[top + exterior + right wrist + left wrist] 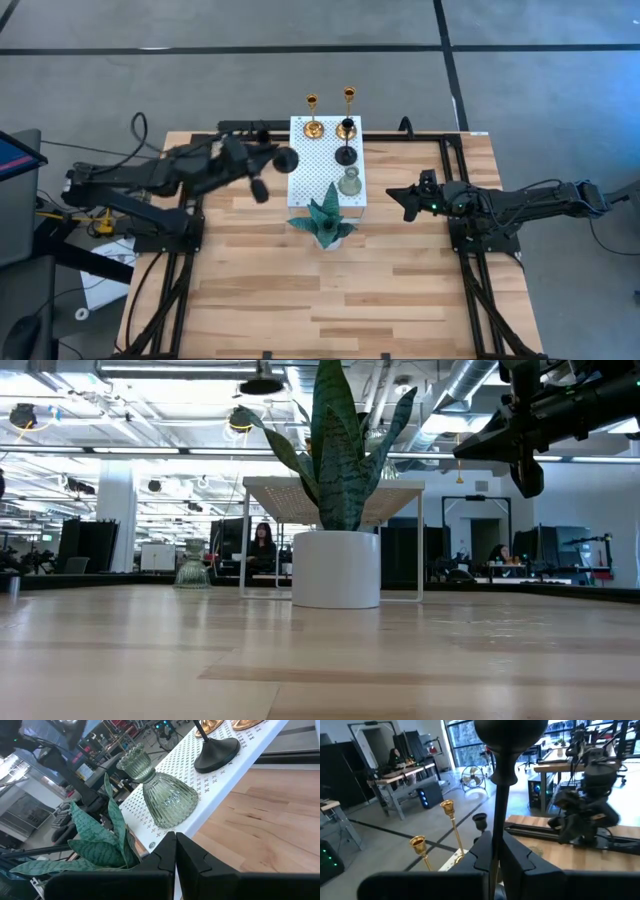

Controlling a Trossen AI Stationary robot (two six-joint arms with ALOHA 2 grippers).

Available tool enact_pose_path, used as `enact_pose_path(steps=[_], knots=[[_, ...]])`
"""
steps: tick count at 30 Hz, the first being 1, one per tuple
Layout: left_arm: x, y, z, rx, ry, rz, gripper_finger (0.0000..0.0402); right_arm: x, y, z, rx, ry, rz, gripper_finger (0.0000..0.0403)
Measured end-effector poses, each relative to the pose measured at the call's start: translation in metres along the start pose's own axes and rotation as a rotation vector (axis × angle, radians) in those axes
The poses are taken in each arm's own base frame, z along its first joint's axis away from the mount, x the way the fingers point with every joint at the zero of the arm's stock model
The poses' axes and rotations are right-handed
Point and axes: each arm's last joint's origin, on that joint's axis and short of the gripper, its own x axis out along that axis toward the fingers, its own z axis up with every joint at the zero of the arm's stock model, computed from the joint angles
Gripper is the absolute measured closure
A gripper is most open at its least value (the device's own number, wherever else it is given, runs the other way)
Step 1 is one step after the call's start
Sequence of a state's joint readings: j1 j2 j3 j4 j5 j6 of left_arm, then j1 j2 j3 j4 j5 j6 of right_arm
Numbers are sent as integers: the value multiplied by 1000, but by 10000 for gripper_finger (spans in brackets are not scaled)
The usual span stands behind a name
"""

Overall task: Pick & Place candle stick holders
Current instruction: Put the black candle holder on the shelf aligned with the other black candle holder

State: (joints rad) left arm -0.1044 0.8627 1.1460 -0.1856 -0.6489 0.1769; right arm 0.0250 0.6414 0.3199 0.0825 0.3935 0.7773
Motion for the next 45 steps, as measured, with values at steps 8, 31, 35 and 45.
enact_pose_path(steps=[8,31,35,45], knots=[[58,16,-24,-9,72,-15,388,0,0,0,3,-3,4,403],[143,38,-76,-105,150,-101,388,0,0,0,1,-4,4,403],[149,40,-82,-105,161,-91,388,0,0,0,0,-3,2,403],[152,47,-85,-131,170,-60,388,0,0,0,-1,0,0,403]])
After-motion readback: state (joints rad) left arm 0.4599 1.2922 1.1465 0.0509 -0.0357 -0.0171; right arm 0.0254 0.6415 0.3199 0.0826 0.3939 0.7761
